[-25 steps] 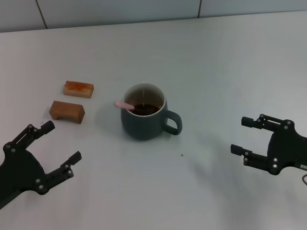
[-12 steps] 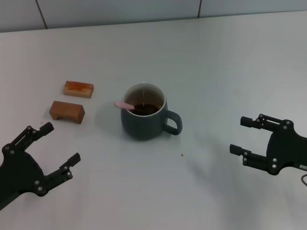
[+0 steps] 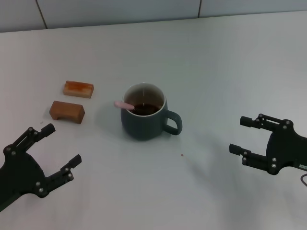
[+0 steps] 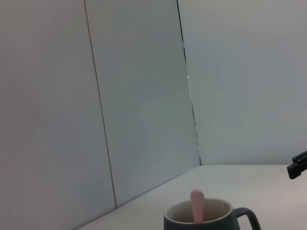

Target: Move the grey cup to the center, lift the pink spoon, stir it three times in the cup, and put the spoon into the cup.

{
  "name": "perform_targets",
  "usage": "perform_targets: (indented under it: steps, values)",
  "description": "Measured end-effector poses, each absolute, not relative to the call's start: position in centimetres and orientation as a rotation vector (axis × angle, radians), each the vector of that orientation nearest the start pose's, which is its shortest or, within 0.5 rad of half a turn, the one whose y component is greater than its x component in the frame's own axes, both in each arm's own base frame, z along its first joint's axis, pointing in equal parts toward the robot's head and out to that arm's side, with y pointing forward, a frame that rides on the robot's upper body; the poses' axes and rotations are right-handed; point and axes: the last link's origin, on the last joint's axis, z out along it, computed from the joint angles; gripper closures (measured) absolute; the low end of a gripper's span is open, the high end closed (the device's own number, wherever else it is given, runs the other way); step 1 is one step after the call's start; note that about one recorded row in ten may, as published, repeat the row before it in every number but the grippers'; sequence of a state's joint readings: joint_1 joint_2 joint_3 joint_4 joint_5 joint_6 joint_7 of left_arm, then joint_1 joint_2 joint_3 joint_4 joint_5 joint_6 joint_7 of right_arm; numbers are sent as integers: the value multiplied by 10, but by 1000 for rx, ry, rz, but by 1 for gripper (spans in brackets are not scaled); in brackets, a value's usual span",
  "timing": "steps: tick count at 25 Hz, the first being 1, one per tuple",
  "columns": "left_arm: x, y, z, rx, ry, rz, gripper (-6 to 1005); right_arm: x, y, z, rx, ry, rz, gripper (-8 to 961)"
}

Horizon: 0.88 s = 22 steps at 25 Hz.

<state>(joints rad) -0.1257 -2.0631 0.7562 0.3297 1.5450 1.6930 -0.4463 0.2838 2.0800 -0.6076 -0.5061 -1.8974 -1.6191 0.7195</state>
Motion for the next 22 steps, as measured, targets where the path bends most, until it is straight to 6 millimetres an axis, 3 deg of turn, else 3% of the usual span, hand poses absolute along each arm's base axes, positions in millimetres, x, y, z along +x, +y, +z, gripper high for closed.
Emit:
perform_targets:
  steps: [22]
  values:
    - [-340, 192, -12, -2287, -148, -826, 139, 326, 248, -8, -2541, 187, 702, 263]
